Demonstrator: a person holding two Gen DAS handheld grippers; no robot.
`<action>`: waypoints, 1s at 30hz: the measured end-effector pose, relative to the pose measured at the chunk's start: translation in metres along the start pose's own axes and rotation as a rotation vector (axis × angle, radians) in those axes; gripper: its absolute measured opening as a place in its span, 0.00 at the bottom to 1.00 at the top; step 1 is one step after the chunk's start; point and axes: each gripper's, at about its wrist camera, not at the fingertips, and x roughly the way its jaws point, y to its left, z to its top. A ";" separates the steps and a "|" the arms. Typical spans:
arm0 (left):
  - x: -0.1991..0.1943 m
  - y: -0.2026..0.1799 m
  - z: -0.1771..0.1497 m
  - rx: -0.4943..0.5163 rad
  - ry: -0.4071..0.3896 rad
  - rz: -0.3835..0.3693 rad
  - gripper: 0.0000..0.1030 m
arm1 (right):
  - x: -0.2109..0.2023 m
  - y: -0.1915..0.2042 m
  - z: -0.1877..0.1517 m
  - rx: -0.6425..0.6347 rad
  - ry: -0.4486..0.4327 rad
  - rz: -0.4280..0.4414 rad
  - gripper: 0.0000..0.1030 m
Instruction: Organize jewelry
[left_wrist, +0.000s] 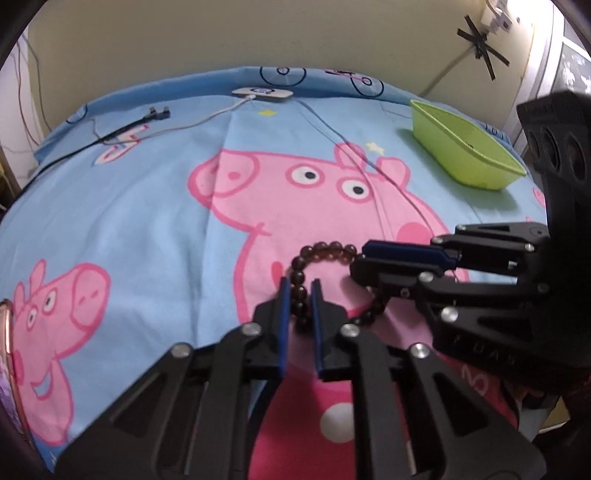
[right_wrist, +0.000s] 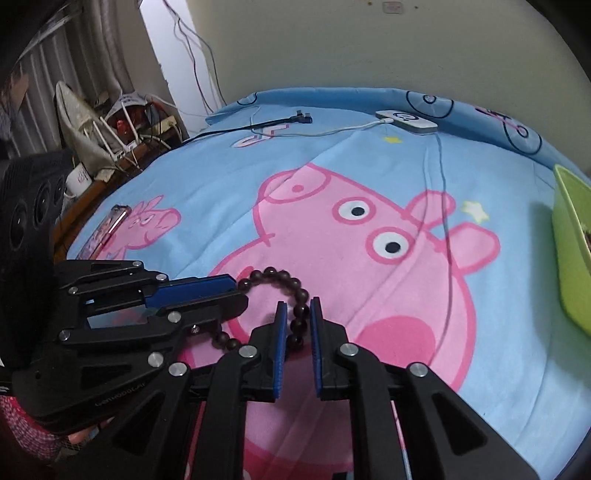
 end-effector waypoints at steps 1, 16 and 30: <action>0.000 0.000 0.001 -0.008 0.001 -0.004 0.08 | 0.000 0.000 0.000 -0.005 0.001 0.000 0.00; -0.006 -0.078 0.072 0.090 -0.070 -0.156 0.08 | -0.079 -0.070 -0.001 0.151 -0.227 -0.019 0.00; 0.079 -0.206 0.196 0.196 -0.044 -0.260 0.08 | -0.150 -0.226 -0.001 0.373 -0.379 -0.247 0.00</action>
